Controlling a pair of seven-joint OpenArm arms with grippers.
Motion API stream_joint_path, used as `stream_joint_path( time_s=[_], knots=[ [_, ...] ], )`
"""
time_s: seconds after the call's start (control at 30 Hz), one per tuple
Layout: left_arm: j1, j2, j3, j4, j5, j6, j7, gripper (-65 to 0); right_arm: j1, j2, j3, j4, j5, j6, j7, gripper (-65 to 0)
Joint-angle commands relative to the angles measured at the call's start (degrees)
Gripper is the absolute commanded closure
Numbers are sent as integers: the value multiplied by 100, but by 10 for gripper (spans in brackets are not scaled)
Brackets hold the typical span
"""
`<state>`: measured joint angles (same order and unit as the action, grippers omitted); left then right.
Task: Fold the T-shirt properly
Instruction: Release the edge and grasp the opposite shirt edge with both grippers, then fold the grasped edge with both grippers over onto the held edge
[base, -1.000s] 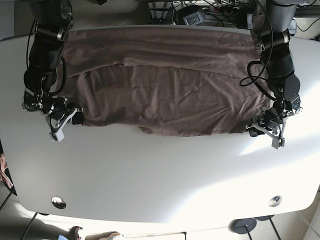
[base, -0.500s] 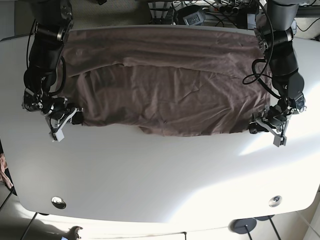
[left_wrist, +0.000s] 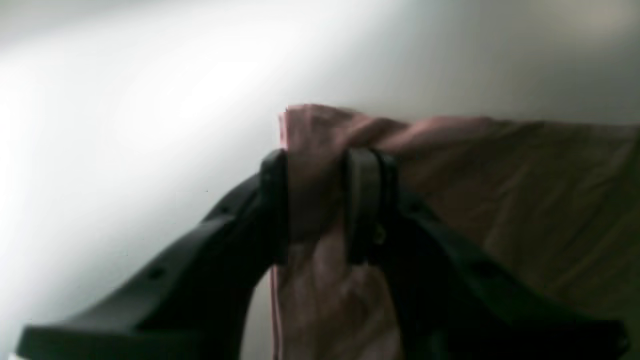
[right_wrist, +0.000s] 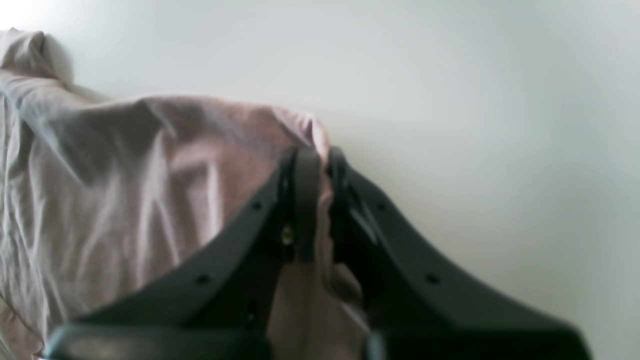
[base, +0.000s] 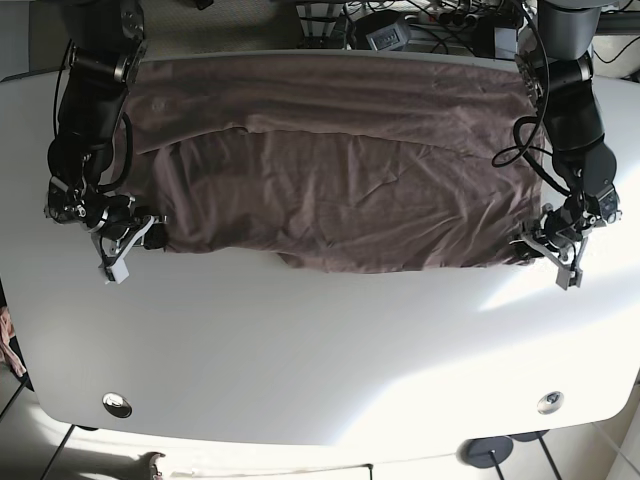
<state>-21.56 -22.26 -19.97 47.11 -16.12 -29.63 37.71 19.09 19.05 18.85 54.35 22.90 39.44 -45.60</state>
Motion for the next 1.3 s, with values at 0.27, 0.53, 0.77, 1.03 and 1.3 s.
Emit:
stream_joint_path(
  time_s=[0.27, 0.53, 0.77, 1.03, 1.3],
  knots=[
    [-46, 85, 164, 920, 16, -356, 215, 0, 126, 104, 45, 627, 132, 34, 108, -17],
    [227, 217, -232, 3267, 8, -374, 1437, 0, -6, 139, 572, 1831, 141, 56, -552, -17],
    [833, 481, -847, 4480, -1, -382, 2079, 0, -727, 104, 862, 3229, 141, 56, -1062, -17],
    [2134, 516, -1111, 5403, -1, -382, 2088, 0, -1949, -336, 1574, 4644, 141, 56, -1510, -19],
    [2811, 516, -1445, 5368, 60, -945, 2088, 0, -2819, -503, 1899, 4785, 141, 56, -1510, -21]
  ],
)
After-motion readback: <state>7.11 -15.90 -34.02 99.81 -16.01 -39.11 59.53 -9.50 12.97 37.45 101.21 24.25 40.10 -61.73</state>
